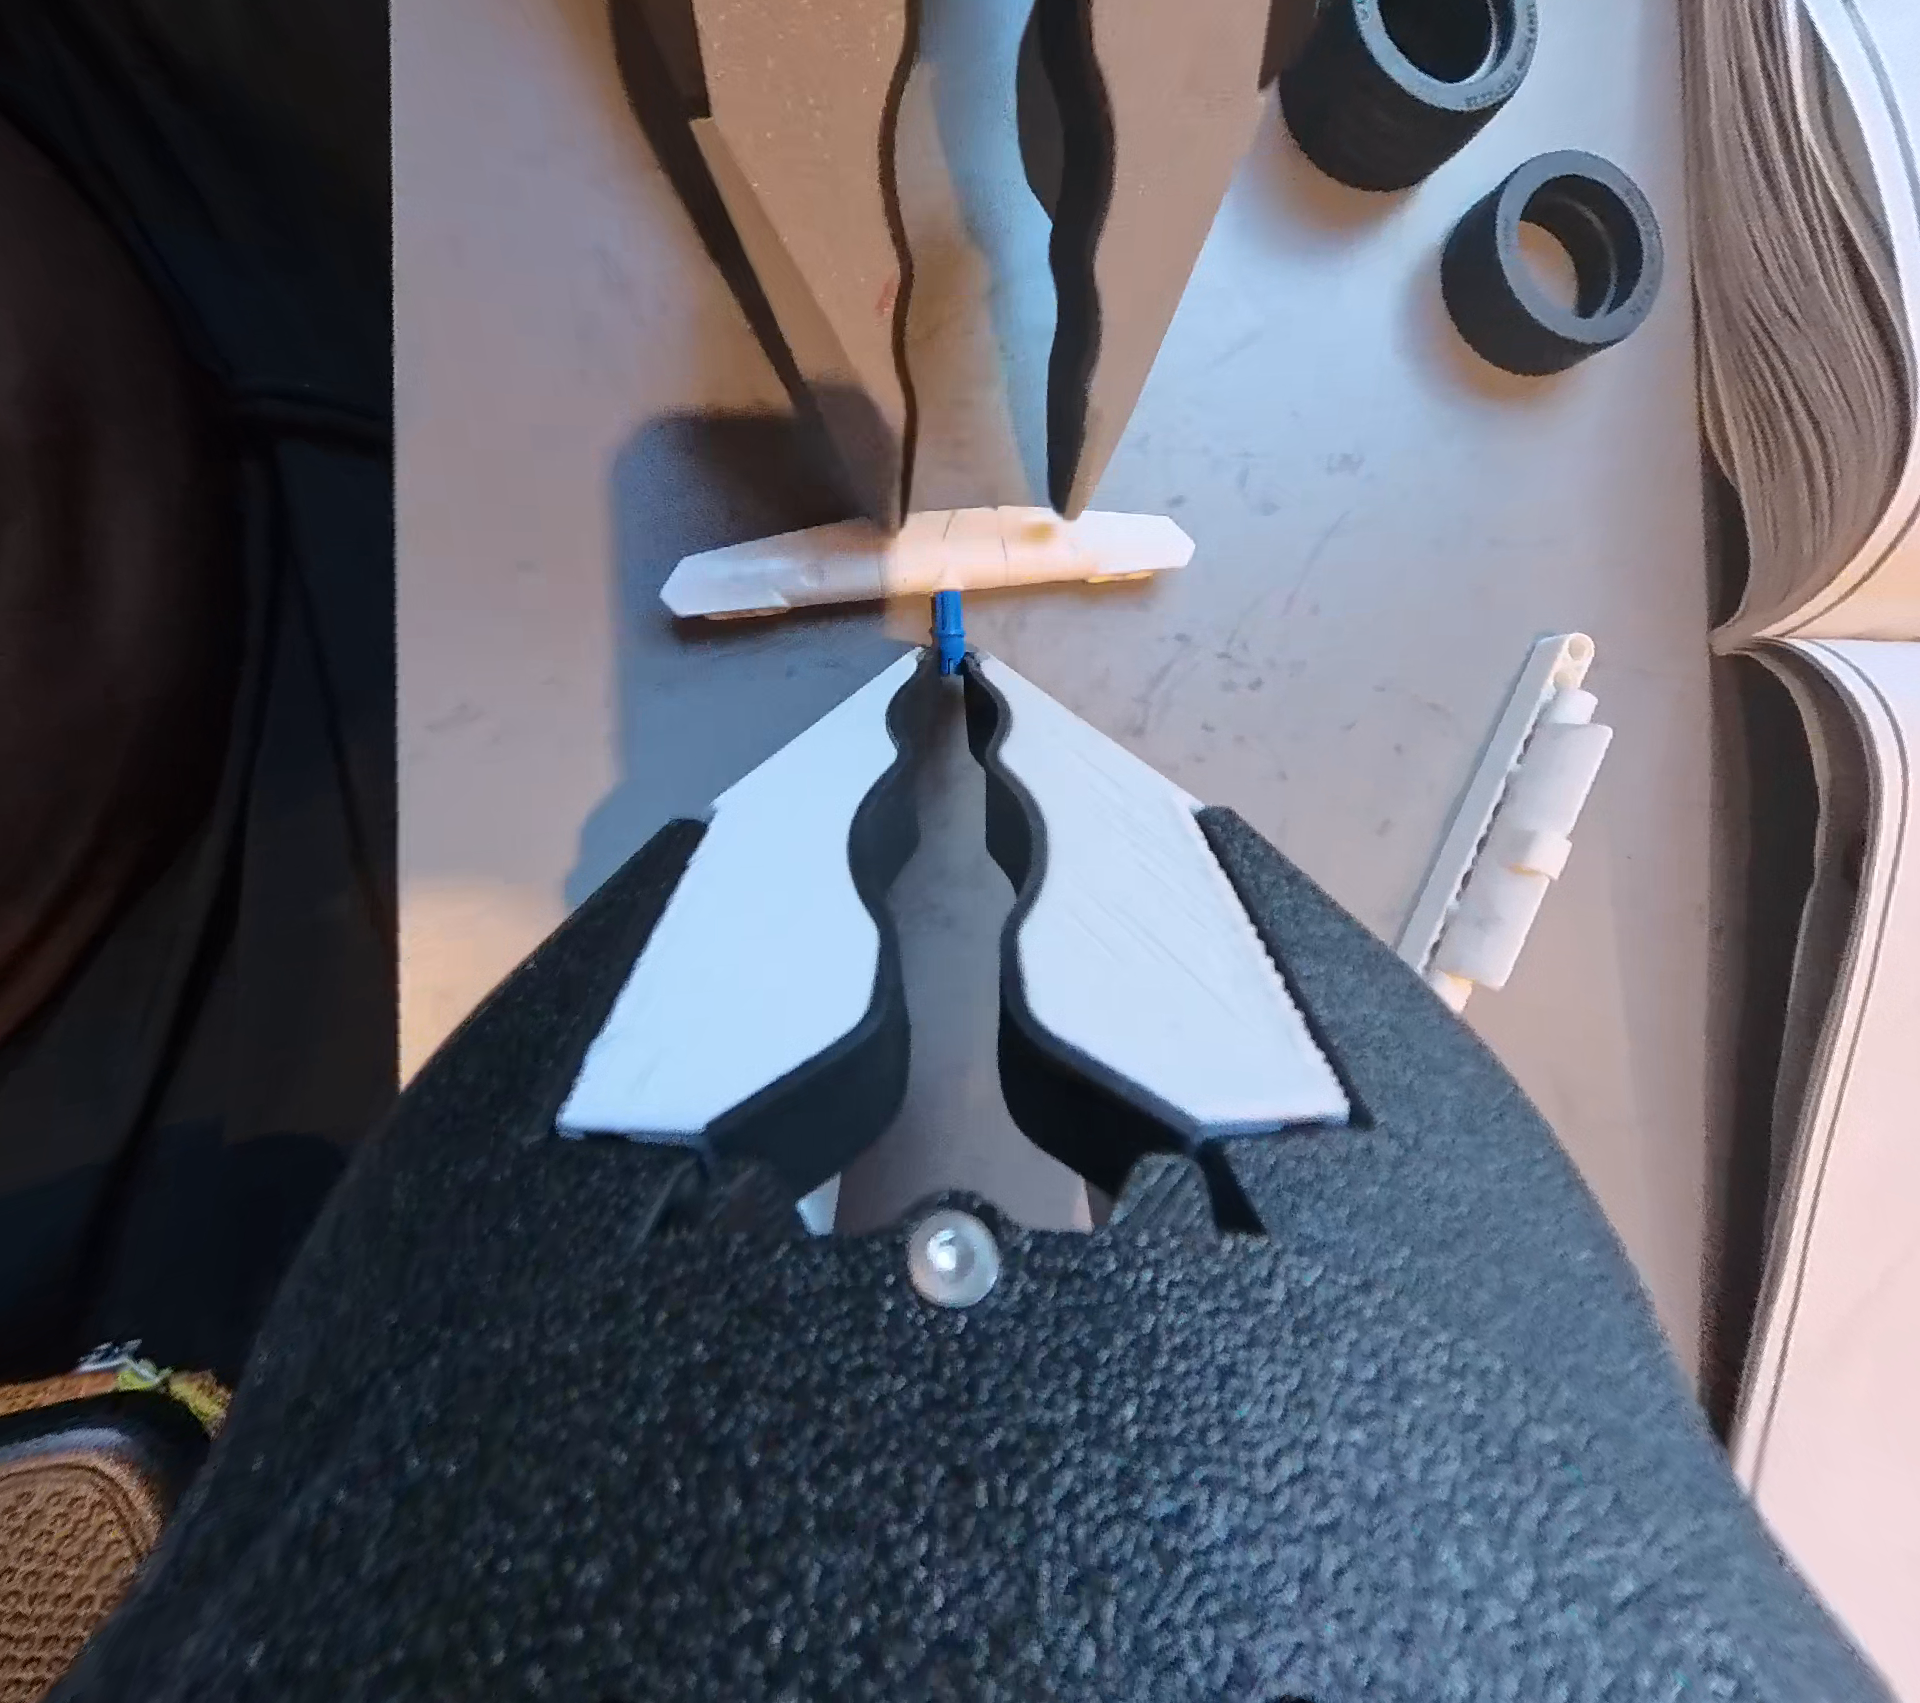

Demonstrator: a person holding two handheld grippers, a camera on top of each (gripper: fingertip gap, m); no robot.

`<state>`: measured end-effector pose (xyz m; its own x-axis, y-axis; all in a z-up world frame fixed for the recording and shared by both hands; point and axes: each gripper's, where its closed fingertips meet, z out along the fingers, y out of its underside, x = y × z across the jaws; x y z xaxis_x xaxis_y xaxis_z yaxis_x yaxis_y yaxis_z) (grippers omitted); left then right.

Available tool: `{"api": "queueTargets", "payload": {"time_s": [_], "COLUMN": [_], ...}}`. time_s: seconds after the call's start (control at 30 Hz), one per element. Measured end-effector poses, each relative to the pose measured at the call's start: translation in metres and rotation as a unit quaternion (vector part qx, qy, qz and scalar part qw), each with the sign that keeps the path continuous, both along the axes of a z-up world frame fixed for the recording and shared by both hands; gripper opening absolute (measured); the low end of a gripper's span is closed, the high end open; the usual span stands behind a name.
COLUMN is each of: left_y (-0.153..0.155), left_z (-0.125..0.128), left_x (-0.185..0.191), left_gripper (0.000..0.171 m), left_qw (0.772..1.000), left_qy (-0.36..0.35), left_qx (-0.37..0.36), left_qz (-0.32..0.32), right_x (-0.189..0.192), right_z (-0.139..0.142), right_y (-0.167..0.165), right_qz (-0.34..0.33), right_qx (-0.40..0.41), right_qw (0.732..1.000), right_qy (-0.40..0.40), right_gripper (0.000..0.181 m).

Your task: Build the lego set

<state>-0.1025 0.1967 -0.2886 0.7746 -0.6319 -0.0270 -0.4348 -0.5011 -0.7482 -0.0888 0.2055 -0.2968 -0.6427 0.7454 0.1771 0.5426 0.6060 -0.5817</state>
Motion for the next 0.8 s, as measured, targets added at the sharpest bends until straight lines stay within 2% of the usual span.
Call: {"api": "queueTargets", "payload": {"time_s": [0.17, 0.63, 0.8], "left_y": [-0.0016, 0.0017, 0.0035], "left_z": [-0.0079, -0.0022, -0.0021], "left_x": [-0.0022, 0.003, 0.0013], "left_gripper": [0.025, 0.032, 0.039], "left_qw": [0.999, 0.999, 1.0], "left_qy": [-0.005, -0.026, -0.013], "left_qx": [-0.035, -0.024, -0.013], "left_qz": [-0.002, -0.005, 0.002], "right_x": [-0.0007, 0.001, 0.0019], "right_z": [-0.0004, -0.0011, -0.0014], "right_y": [0.0002, 0.0009, 0.0013], "right_qz": [0.011, 0.015, 0.011], "right_qx": [0.004, 0.021, 0.027], "right_qw": [1.0, 0.998, 0.996], "right_qy": [-0.017, -0.061, -0.085], "right_gripper": [0.004, 0.005, 0.005]}}
